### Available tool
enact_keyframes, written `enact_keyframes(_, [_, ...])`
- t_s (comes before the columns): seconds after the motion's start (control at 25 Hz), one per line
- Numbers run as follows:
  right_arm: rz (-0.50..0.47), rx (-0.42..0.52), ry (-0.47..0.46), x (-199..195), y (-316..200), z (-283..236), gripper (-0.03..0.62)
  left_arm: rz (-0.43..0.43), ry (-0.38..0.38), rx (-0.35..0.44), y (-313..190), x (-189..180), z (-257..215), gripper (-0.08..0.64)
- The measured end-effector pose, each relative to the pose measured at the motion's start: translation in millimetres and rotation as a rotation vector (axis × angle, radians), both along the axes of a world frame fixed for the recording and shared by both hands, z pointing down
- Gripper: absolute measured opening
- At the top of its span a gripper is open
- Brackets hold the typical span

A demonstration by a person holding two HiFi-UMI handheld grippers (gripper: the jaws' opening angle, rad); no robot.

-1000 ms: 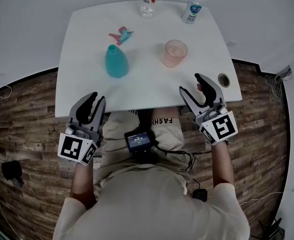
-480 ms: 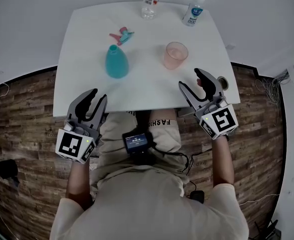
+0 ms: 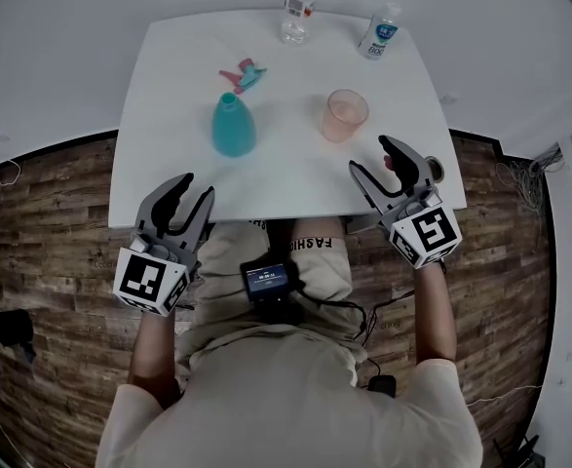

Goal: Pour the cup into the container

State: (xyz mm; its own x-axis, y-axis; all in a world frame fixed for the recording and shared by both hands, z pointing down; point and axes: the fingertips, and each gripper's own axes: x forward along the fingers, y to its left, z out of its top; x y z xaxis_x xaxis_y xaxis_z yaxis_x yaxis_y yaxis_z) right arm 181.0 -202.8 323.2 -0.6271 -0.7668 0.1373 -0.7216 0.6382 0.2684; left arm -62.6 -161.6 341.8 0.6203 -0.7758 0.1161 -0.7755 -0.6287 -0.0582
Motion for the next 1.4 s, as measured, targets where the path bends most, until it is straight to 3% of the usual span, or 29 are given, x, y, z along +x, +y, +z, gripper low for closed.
enact_keyframes(0.76, [-0.007,-0.041,0.015,5,-22,4,0.262,-0.018,0.007,0.025,-7,-13,-15,0.144])
enact_keyframes(1.4, [-0.014,-0.122,-0.017,17,-51,20,0.310,-0.019,0.010,0.034,-15,-12,-20,0.144])
